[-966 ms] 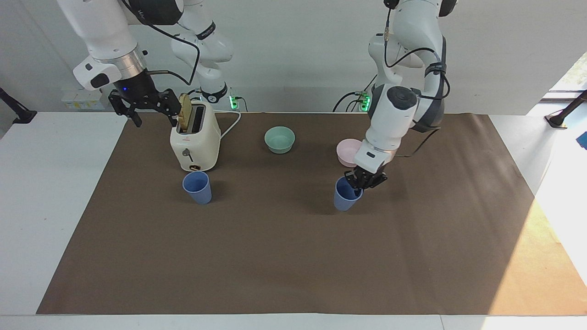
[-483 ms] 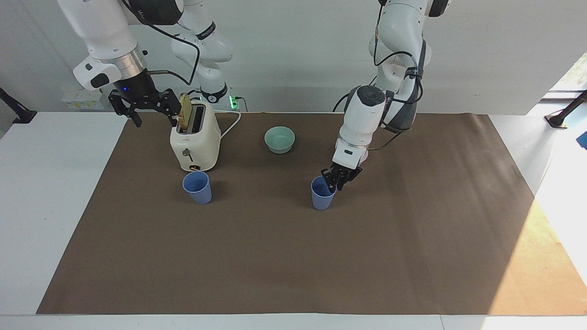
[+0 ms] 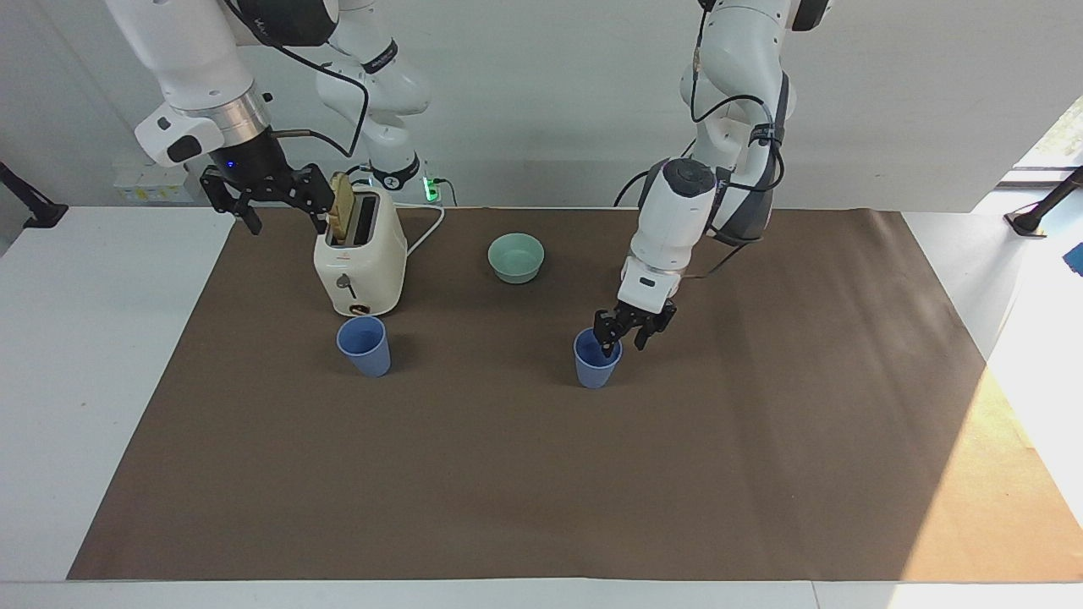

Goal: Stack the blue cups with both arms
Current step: 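Slide the blue cup toward the table center with the left gripper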

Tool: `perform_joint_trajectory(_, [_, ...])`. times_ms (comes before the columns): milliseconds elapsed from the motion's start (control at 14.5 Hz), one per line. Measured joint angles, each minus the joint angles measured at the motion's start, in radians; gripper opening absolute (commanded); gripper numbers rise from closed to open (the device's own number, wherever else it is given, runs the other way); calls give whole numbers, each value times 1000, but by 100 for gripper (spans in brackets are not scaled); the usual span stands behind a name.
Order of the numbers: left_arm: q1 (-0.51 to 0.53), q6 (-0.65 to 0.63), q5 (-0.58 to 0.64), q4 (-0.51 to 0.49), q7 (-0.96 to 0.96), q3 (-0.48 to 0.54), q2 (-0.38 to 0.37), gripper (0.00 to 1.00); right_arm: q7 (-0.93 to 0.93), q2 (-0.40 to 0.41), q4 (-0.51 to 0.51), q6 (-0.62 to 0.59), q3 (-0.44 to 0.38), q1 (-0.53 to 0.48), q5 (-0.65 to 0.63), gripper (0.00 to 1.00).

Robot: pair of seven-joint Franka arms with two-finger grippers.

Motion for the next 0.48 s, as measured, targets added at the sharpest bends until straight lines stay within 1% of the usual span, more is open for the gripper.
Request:
perform_joint_trajectory(207, [108, -116, 0, 11, 242, 6, -83, 100, 0, 0, 0, 0, 0, 0, 0, 100])
perform_joint_trajectory(345, [189, -230, 0, 23, 405, 10, -145, 100, 0, 0, 0, 0, 0, 0, 0, 100])
perform_joint_trajectory(483, [270, -342, 0, 57, 544, 12, -187, 100, 0, 0, 0, 0, 0, 0, 0, 100])
